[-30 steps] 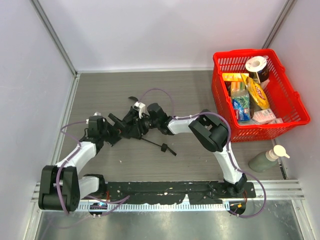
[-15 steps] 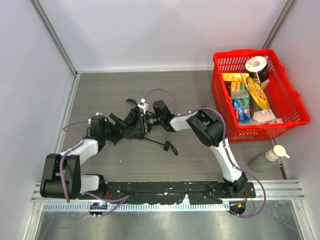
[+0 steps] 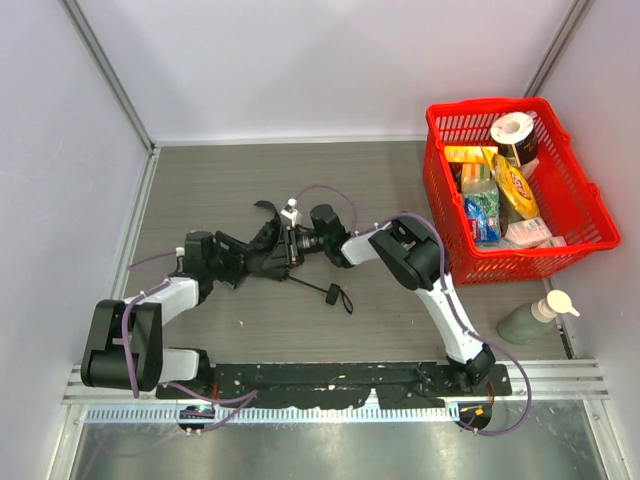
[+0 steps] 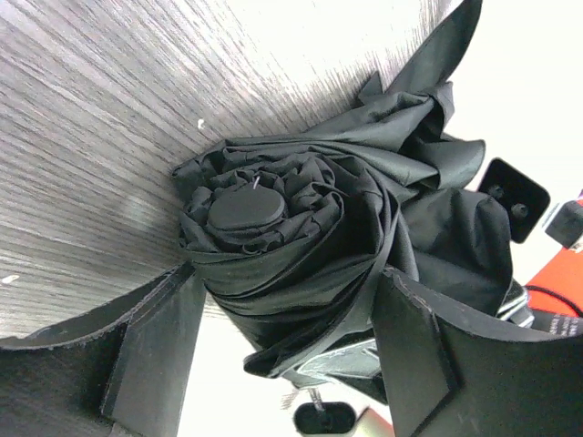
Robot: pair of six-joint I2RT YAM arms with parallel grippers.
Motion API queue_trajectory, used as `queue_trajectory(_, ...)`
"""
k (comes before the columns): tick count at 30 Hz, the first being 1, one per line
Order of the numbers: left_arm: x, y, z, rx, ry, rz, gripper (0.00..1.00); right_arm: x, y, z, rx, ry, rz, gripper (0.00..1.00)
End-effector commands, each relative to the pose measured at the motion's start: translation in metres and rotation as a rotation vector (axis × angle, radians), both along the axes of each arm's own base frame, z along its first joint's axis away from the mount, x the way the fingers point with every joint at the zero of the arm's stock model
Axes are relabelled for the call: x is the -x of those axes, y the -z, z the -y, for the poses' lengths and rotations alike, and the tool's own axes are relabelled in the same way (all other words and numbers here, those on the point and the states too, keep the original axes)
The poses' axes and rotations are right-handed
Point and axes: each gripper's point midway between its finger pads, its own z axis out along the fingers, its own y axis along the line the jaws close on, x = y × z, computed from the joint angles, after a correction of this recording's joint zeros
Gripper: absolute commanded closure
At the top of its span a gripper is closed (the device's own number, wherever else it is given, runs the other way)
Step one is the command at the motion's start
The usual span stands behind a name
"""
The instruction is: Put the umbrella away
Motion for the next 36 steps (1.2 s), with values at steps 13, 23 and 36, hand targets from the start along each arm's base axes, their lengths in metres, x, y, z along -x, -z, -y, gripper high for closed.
queue_trajectory(13,0.034,0.072,-0.012,-0.134,-0.067,-0.292,0.26,0.032,0.061,0.014,0.126,0.029,-0.368,0.99)
queue_trajectory(23,0.034,0.083,-0.004,-0.148,-0.007,-0.319,0.91,0.030,0.062,0.015,0.162,0.025,-0.316,0.92)
queue_trajectory(36,0.059,0.089,0.000,-0.158,0.057,-0.444,1.00,-0.018,0.004,0.048,0.450,0.118,0.227,0.26)
